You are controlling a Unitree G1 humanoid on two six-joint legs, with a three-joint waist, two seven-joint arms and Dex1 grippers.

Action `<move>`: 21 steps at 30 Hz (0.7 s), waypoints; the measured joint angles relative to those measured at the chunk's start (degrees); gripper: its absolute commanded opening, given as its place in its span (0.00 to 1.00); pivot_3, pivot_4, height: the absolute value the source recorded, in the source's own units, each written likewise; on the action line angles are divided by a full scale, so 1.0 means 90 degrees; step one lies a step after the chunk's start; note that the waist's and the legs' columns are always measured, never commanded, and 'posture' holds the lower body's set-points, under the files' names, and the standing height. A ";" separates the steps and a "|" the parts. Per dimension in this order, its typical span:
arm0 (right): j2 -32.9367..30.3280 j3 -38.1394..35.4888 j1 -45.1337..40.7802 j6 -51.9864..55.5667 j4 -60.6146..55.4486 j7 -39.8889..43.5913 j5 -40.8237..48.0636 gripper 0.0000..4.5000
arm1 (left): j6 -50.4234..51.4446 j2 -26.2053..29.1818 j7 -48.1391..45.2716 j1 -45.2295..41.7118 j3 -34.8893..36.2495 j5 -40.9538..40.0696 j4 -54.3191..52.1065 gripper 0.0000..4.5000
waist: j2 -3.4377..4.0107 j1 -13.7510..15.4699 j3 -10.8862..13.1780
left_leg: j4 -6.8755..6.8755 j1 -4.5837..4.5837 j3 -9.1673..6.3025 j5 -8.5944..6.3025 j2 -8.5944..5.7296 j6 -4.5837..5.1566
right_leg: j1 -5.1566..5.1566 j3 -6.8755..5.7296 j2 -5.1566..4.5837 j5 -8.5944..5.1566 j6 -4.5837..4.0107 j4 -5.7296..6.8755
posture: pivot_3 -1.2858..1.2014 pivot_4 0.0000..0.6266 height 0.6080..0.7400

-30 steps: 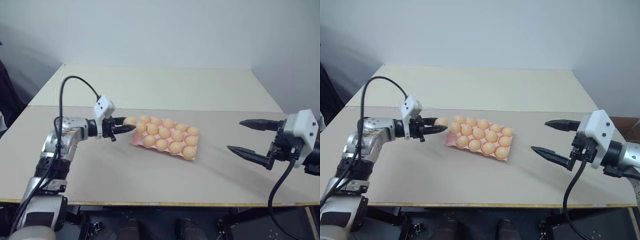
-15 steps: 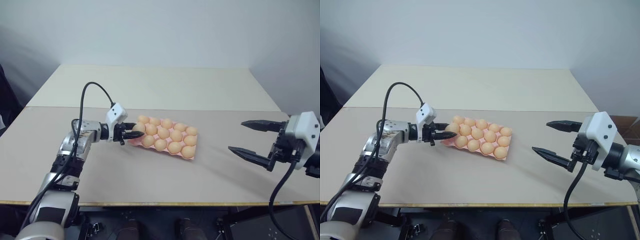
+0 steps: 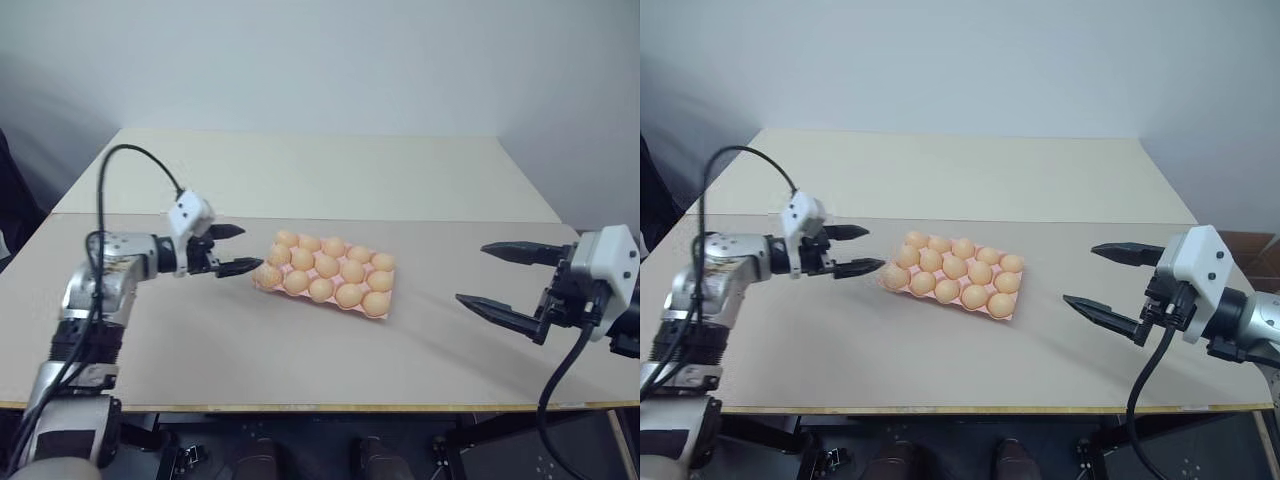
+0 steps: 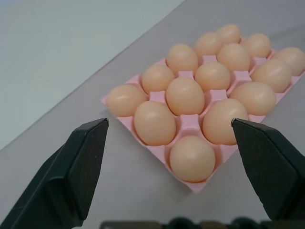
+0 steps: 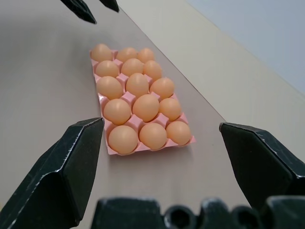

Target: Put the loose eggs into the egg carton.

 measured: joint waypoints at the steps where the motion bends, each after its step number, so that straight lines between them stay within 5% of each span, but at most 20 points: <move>1: 0.0000 0.0015 -0.0023 0.0000 0.0031 0.0002 0.0000 1.00 | -0.0005 0.0155 -0.0006 0.0159 0.0157 -0.0062 -0.0132 1.00 | 0.0000 -0.0010 0.0000 | -0.0001 0.0001 0.0001 0.0000 0.0001 0.0000 | -0.0001 0.0001 0.0001 -0.0001 -0.0002 0.0000 | 0.52 0.24 1.00; 11: -0.0006 0.0245 -0.0297 -0.0017 0.0378 0.0143 -0.0020 1.00 | 0.0885 0.0957 -0.0039 0.2276 0.2243 -0.1432 -0.2028 1.00 | 0.0001 0.0003 0.0001 | -0.0001 0.0004 0.0008 -0.0001 0.0007 -0.0002 | -0.0003 0.0004 -0.0004 -0.0009 -0.0015 -0.0003 | 0.52 0.24 1.00; 21: -0.0005 0.0453 -0.0400 -0.0016 0.0511 0.0165 -0.0026 1.00 | 0.1536 0.0830 0.0795 0.3471 0.2774 -0.2129 -0.3697 1.00 | 0.0002 0.0024 0.0001 | -0.0001 0.0008 0.0011 -0.0002 0.0009 -0.0003 | -0.0003 0.0005 -0.0003 -0.0011 -0.0018 -0.0002 | 0.52 0.24 1.00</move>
